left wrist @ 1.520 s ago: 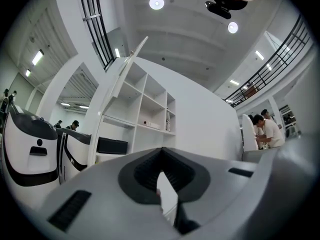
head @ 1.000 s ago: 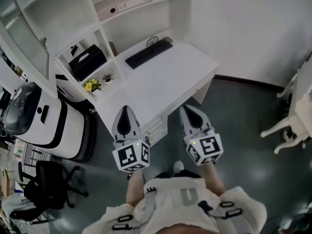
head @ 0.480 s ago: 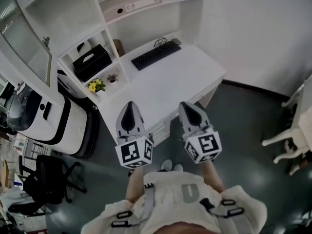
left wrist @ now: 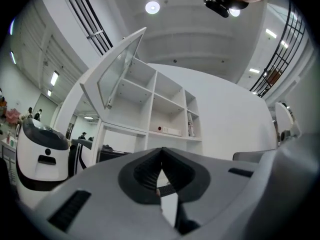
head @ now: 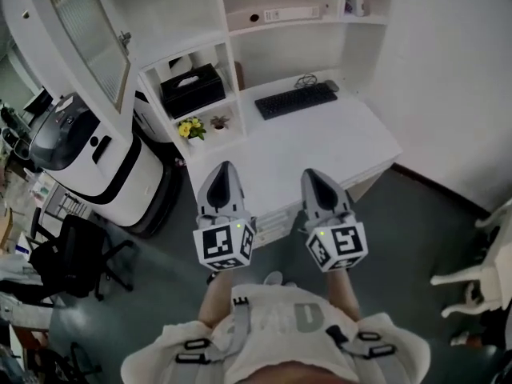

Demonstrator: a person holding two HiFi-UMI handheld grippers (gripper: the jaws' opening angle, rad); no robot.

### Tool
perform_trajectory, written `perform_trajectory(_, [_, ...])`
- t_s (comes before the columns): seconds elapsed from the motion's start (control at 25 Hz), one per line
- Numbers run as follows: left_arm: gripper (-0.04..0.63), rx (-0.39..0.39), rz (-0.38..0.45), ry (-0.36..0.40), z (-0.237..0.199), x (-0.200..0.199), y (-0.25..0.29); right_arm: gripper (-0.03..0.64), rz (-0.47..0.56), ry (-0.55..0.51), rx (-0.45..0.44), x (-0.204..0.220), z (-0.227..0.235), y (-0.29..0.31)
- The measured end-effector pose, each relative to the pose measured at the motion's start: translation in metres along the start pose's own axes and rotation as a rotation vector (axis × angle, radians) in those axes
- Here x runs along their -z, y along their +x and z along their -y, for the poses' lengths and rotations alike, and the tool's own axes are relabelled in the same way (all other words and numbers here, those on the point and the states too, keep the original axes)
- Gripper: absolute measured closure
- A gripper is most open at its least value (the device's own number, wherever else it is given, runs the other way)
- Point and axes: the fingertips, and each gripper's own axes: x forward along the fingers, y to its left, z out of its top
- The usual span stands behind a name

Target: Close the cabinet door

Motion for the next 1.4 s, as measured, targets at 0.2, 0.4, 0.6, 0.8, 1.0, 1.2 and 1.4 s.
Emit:
perform_trajectory(0.2, [0.591, -0.134, 0.009, 0.016, -0.05, -0.01, -0.023, 0.615, 0.006, 0.008, -0.141, 0.002, -0.043, 0.034])
perform_trajectory(0.4, [0.591, -0.277, 0.031, 0.013, -0.099, -0.019, -0.058, 0.615, 0.009, 0.023, -0.257, 0.005, -0.086, 0.054])
perform_trajectory(0.6, [0.589, -0.376, 0.032, -0.001, -0.129, -0.02, -0.088, 0.615, 0.011, 0.036, -0.357, 0.006, -0.122, 0.066])
perform_trajectory(0.8, [0.589, -0.388, 0.053, 0.004, -0.142, -0.034, -0.094, 0.615, 0.004, 0.047, -0.398, 0.009, -0.137, 0.073])
perform_trajectory(1.0, [0.469, -0.279, 0.124, -0.04, -0.148, -0.079, -0.075, 0.615, 0.007, 0.049, -0.405, 0.006, -0.135, 0.075])
perform_trajectory(1.2, [0.383, -0.23, 0.255, 0.029, -0.164, -0.165, -0.058, 0.615, -0.001, 0.047, -0.392, 0.006, -0.127, 0.073])
perform_trajectory(1.4, [0.38, -0.172, 0.253, 0.096, -0.174, -0.216, -0.025, 0.615, -0.011, 0.046, -0.39, 0.008, -0.12, 0.075])
